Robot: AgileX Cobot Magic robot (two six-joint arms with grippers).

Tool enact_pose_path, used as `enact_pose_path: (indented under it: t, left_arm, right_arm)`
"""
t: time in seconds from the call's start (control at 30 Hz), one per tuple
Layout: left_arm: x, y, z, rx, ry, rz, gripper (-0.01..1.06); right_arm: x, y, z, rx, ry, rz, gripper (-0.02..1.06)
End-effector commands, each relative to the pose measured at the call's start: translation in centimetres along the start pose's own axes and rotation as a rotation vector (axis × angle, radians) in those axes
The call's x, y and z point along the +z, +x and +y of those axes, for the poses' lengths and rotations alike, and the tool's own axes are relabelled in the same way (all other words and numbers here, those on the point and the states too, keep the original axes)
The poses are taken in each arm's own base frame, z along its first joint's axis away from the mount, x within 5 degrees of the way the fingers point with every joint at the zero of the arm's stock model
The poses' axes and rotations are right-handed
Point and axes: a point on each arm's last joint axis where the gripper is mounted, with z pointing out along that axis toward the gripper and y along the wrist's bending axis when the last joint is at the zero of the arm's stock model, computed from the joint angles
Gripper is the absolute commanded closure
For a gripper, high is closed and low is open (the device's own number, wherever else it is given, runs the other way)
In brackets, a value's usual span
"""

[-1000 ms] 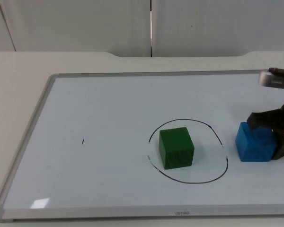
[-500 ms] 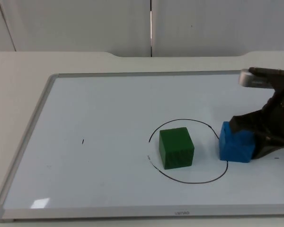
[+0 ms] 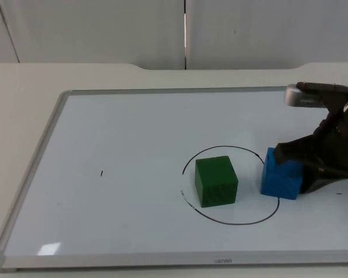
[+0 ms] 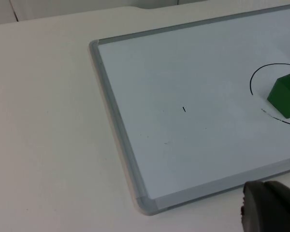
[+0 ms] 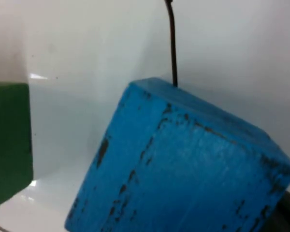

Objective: Push the two cubes into the marked area.

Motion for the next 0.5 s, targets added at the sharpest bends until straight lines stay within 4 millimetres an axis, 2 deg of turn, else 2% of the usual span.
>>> enact_pose_path:
  t: [0.0,0.47]
  left_arm:
    - [0.06,-0.01,-0.08,-0.005,0.015,-0.011,1.05]
    - [0.06,-0.01,-0.08,-0.005,0.015,-0.011,1.05]
  right_arm:
    - [-0.15,-0.58,0.20,-0.019,0.004,-0.061,1.04]
    - [-0.18,-0.87,0.20,-0.010,0.004,-0.094,1.04]
